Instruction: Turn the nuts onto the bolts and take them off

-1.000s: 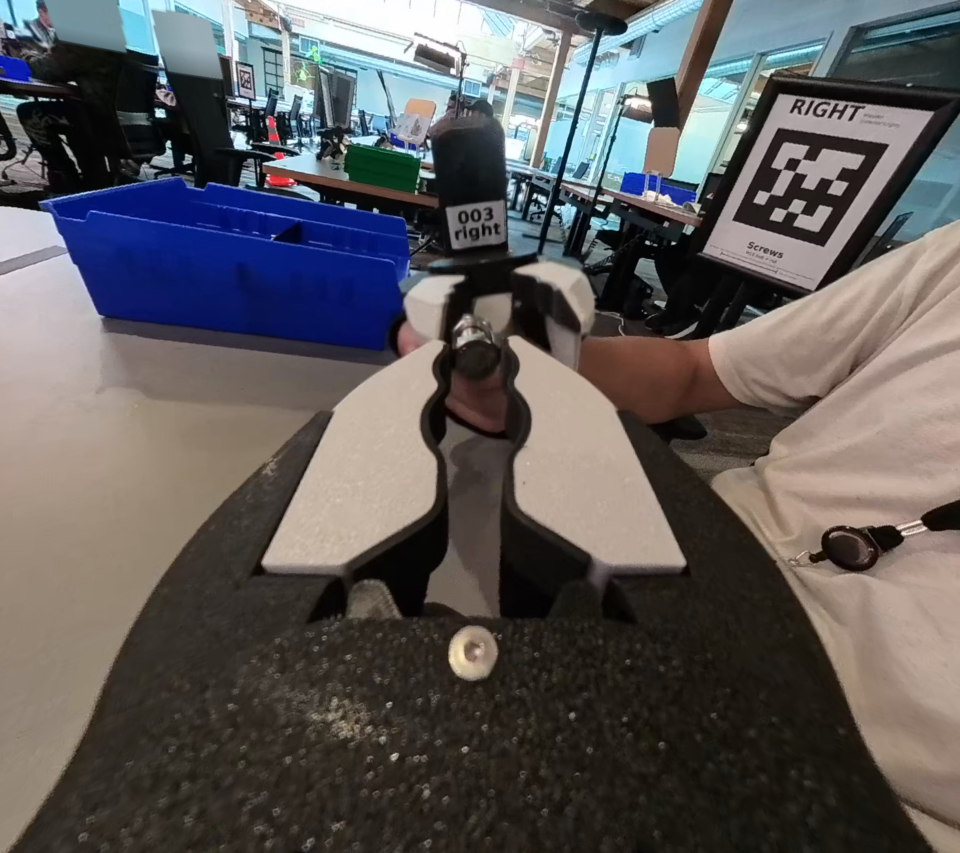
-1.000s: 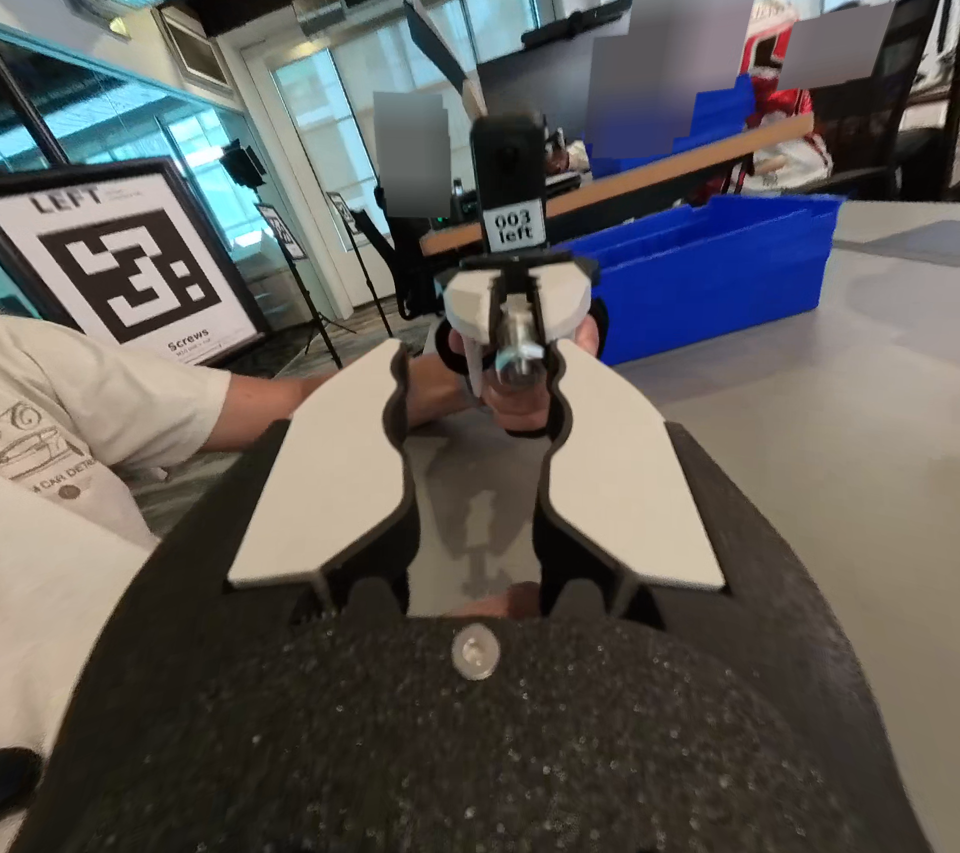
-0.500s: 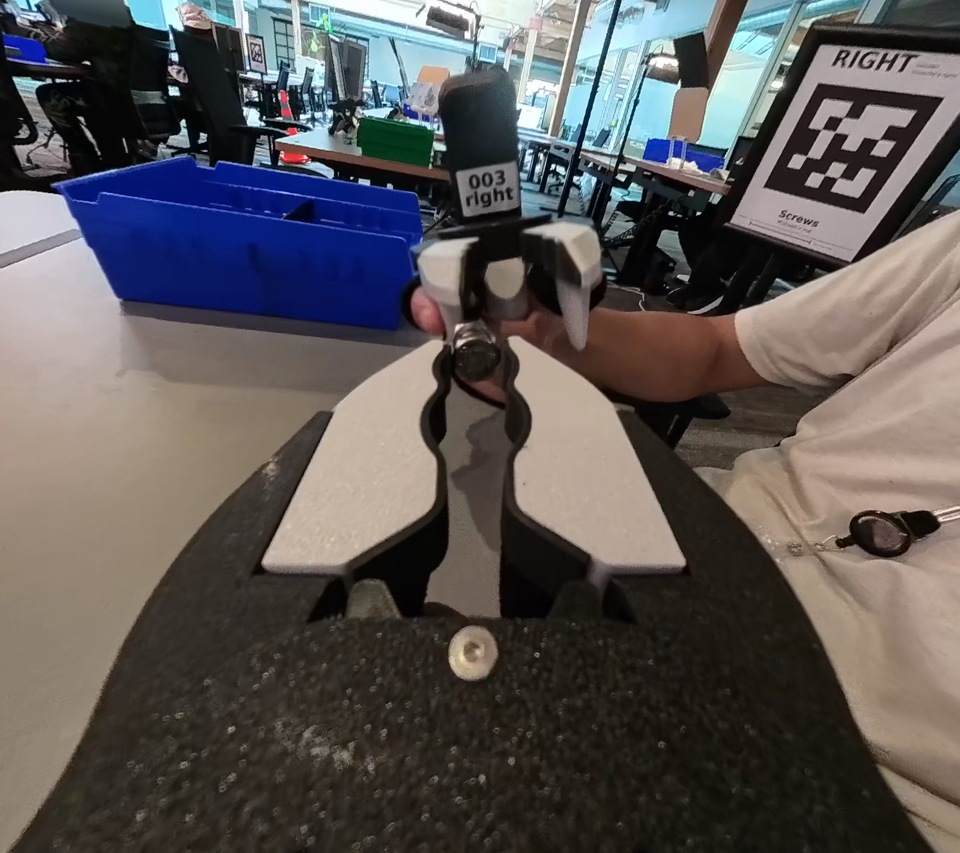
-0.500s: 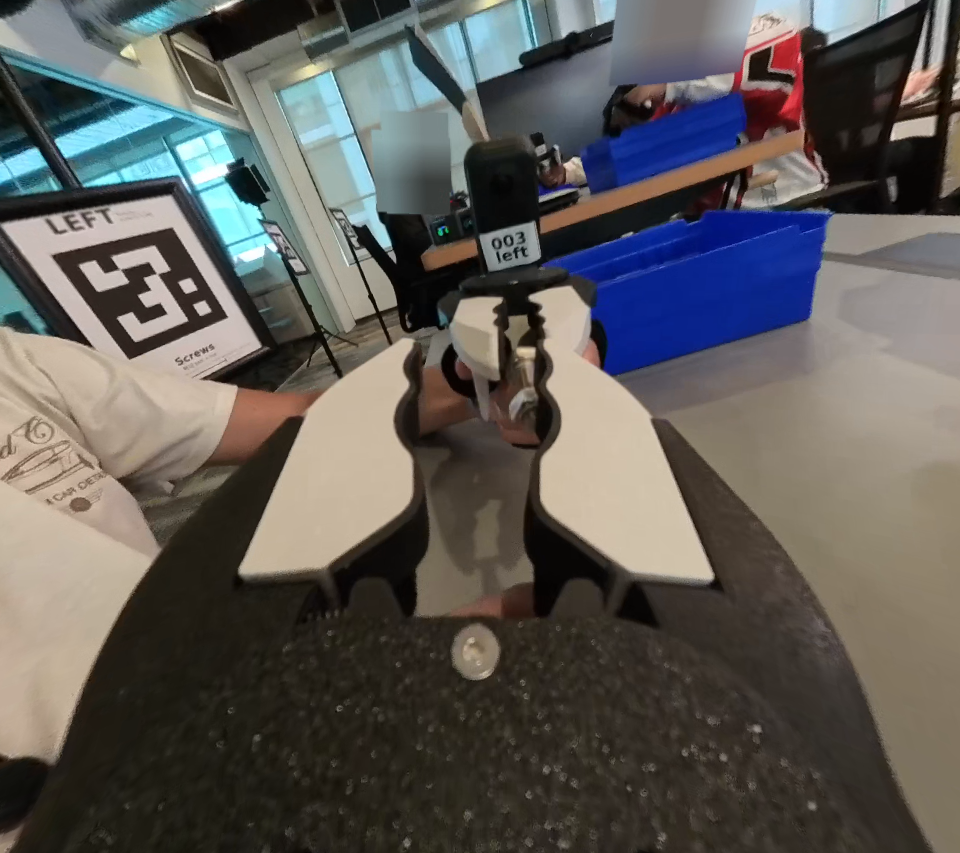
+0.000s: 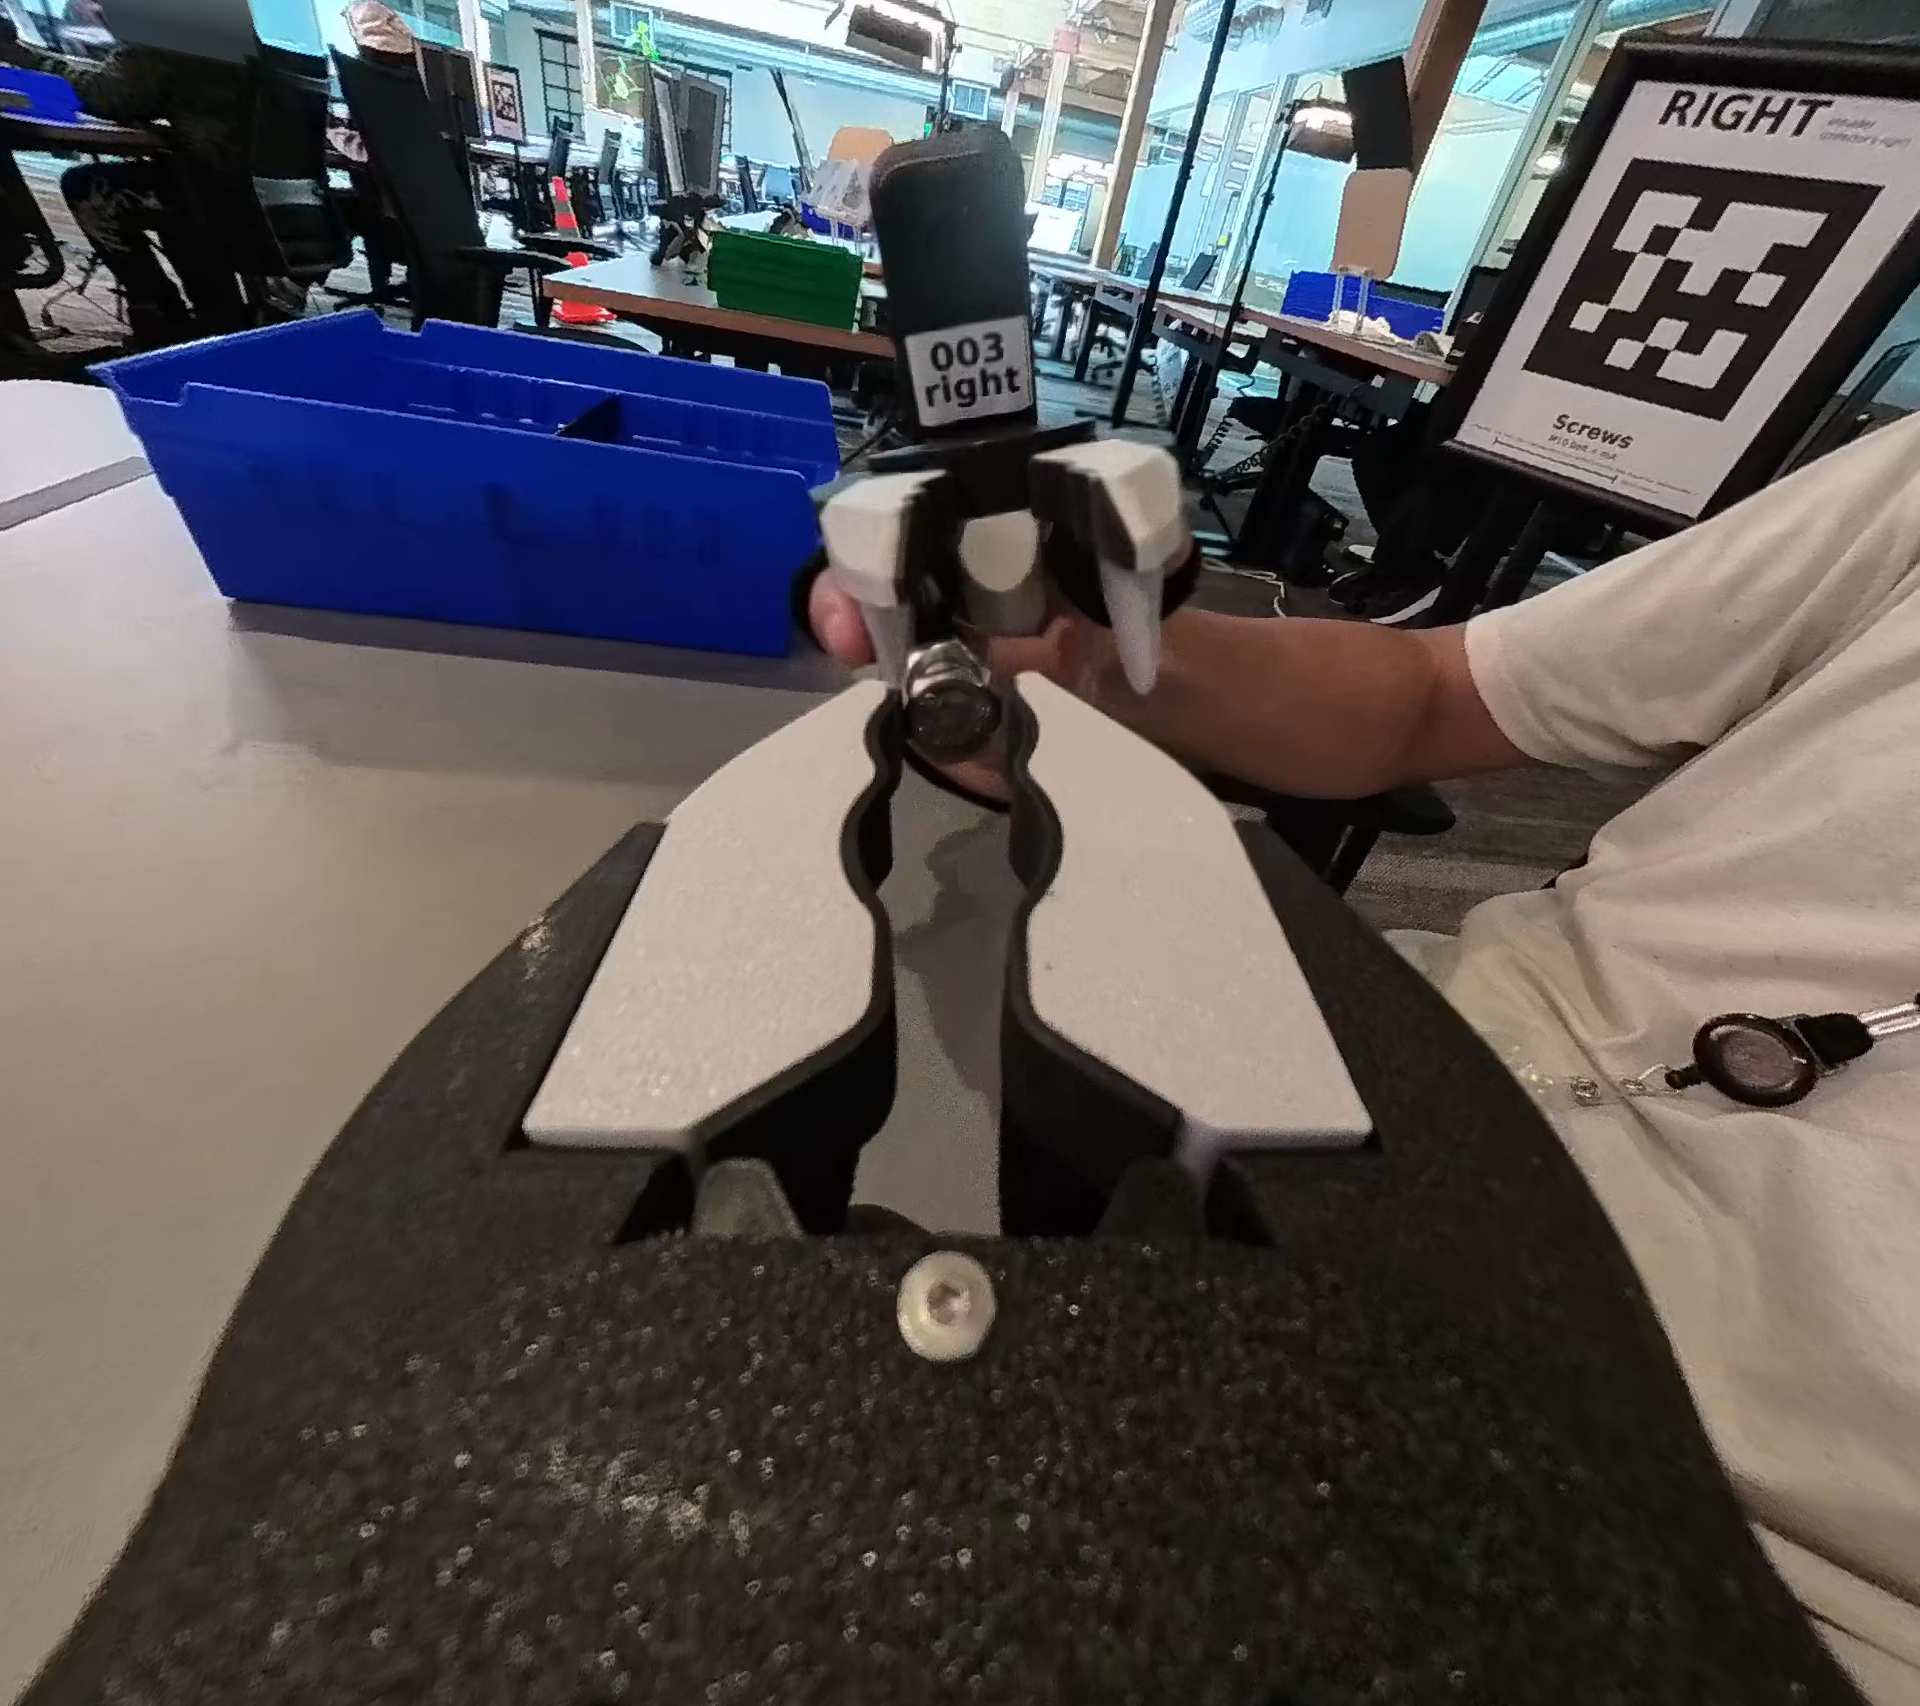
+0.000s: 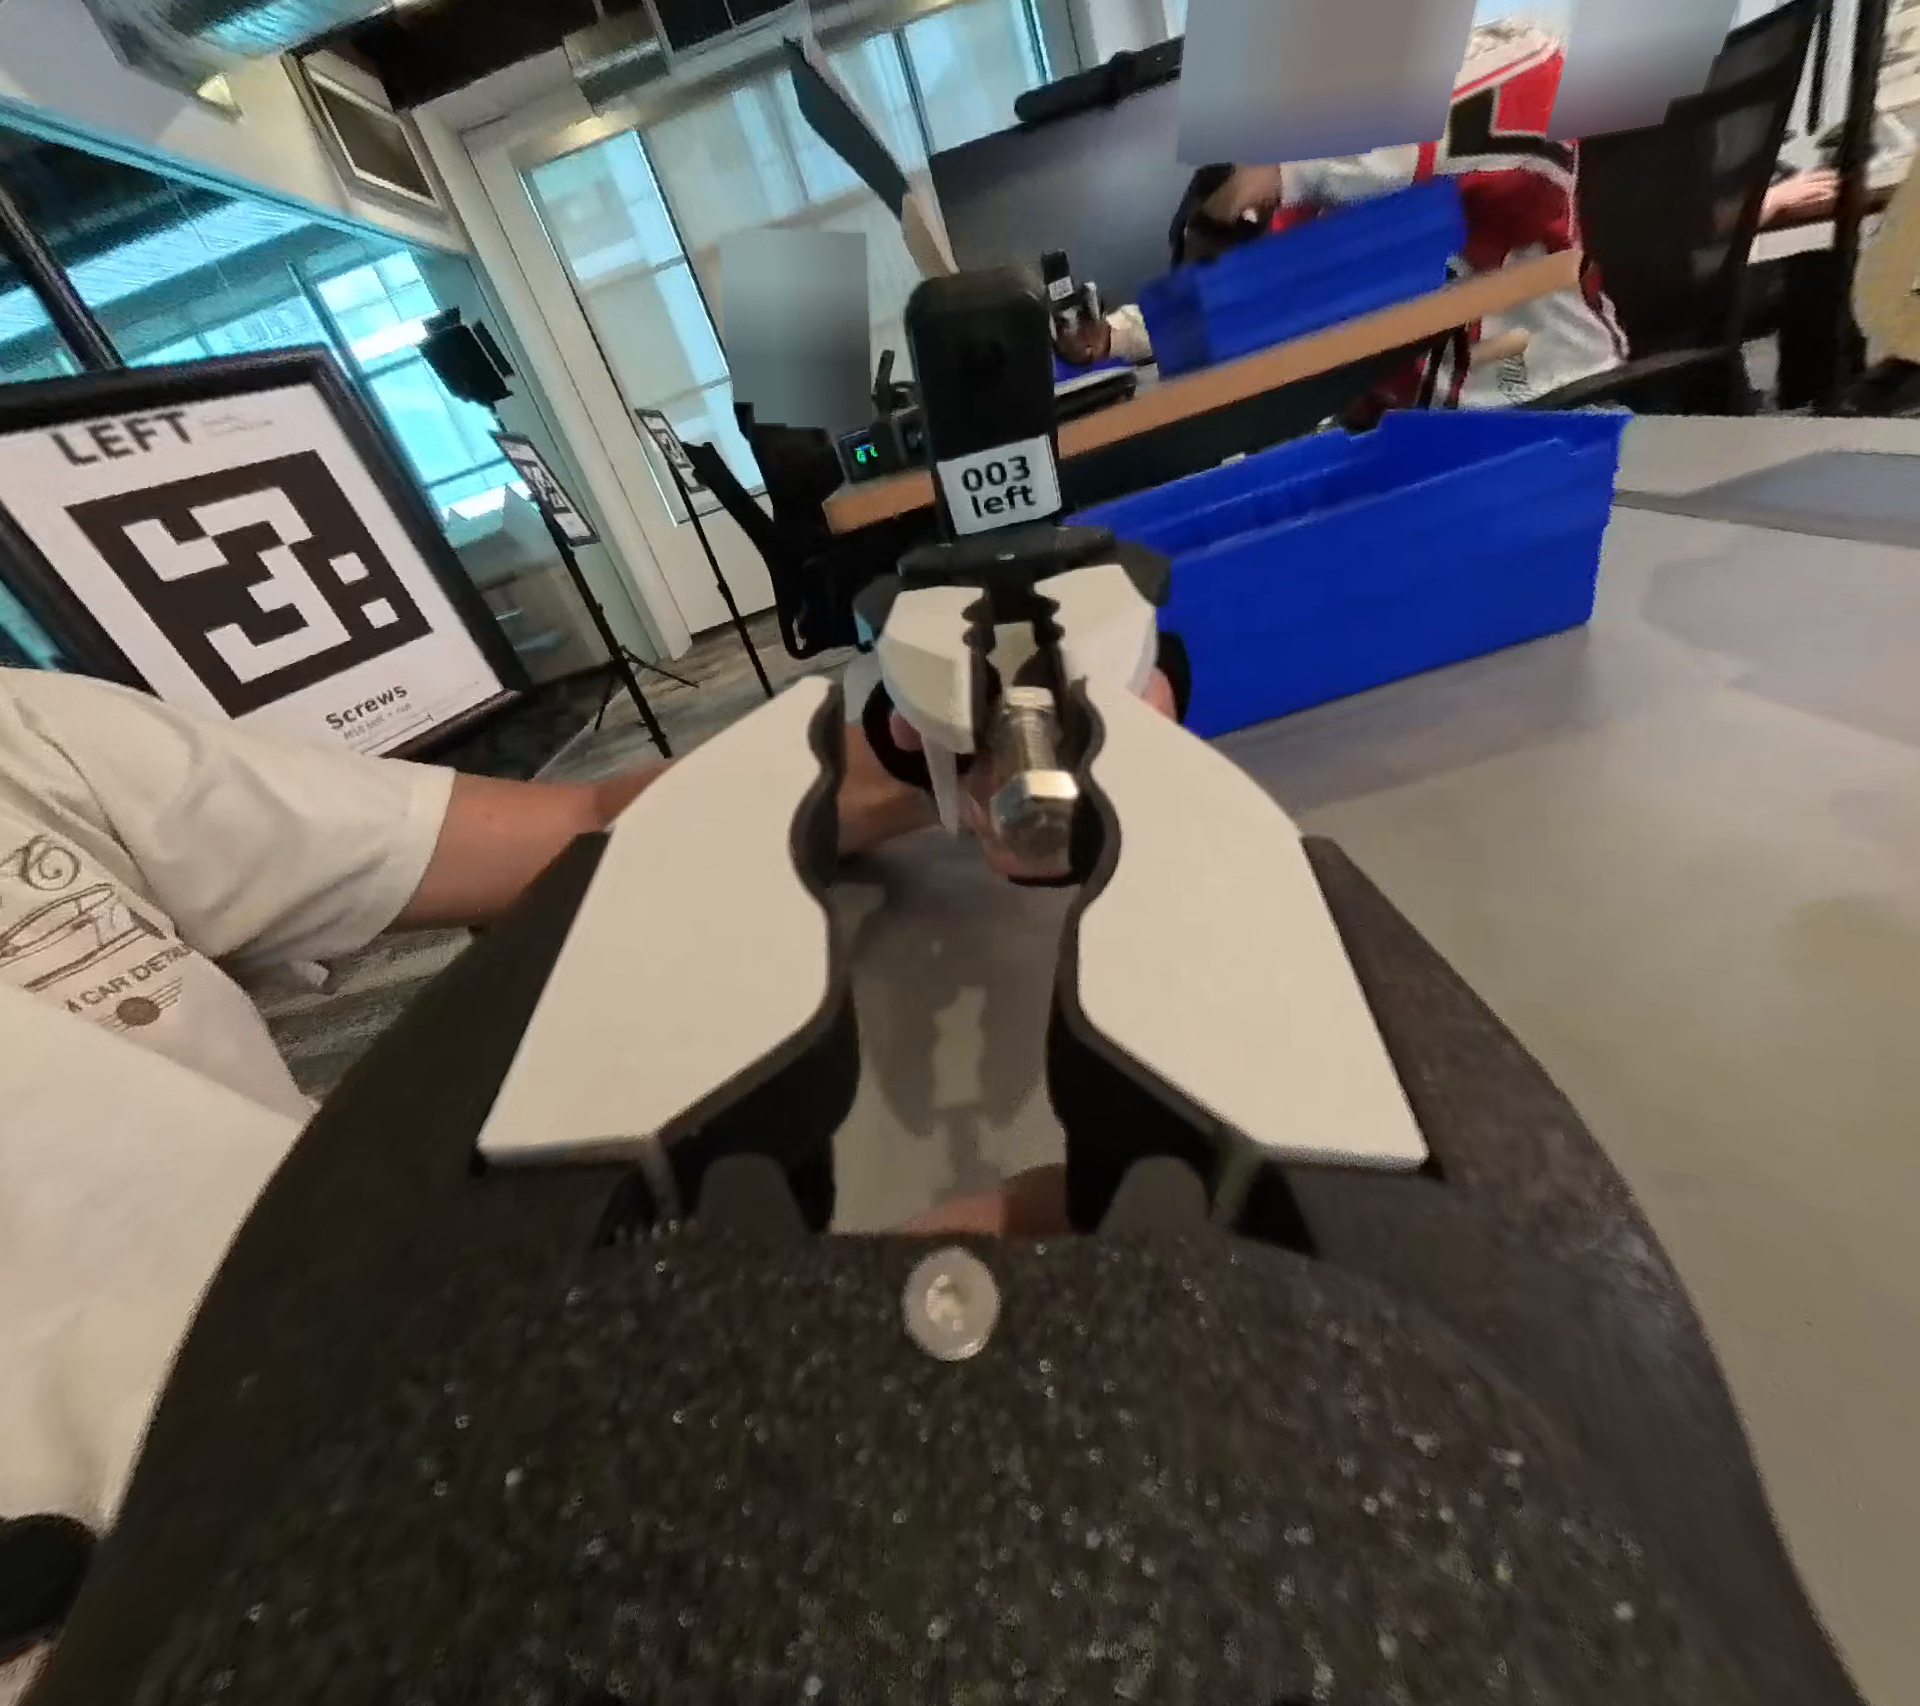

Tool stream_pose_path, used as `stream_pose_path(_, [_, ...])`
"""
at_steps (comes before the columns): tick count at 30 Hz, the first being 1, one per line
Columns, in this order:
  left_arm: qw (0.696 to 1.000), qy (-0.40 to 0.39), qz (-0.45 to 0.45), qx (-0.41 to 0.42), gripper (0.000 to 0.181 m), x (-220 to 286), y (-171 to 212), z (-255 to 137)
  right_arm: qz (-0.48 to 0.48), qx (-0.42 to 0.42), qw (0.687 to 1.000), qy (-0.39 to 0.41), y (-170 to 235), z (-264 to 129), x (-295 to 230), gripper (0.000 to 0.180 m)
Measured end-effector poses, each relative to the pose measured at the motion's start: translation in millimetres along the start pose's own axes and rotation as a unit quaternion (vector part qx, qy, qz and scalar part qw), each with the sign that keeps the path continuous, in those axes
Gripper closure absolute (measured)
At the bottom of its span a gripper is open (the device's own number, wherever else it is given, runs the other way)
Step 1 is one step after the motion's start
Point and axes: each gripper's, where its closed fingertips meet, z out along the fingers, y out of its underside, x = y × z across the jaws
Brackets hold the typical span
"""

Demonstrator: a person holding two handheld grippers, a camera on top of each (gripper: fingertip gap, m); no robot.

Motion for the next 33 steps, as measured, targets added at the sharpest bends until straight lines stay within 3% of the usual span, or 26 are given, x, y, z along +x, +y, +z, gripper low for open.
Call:
stream_pose_path(6, [1.0,0.004,-0.002,0.014,0.163,1,-5,-2,0.04,-0.073,0.997,-0.001,38,5,9,0.136])
stream_pose_path(10, [1.0,0.0,0.002,0.01,0.163,0,-5,-3,0.027,-0.034,0.999,-0.01,15,8,1,0.133])
stream_pose_path(14, [1.0,-0.001,0.003,0.002,0.163,0,-1,-1,0.016,0.008,1.0,-0.001,-6,-5,1,0.141])
stream_pose_path(20, [1.0,-0.003,0.003,0.012,0.164,-1,-6,-4,0.053,-0.07,0.996,-0.01,35,4,7,0.138])
stream_pose_path(24, [1.0,-0.006,0.007,0.01,0.163,-1,-7,-5,0.032,-0.023,0.999,-0.011,10,5,1,0.132])
stream_pose_path(27, [1.0,-0.008,0.008,0.006,0.164,-1,-5,-4,0.028,0.006,1.0,-0.007,-6,-4,0,0.14])
stream_pose_path(33, [1.0,-0.009,0.007,0.01,0.163,-2,-6,-5,0.052,-0.07,0.996,0.007,34,1,13,0.139])
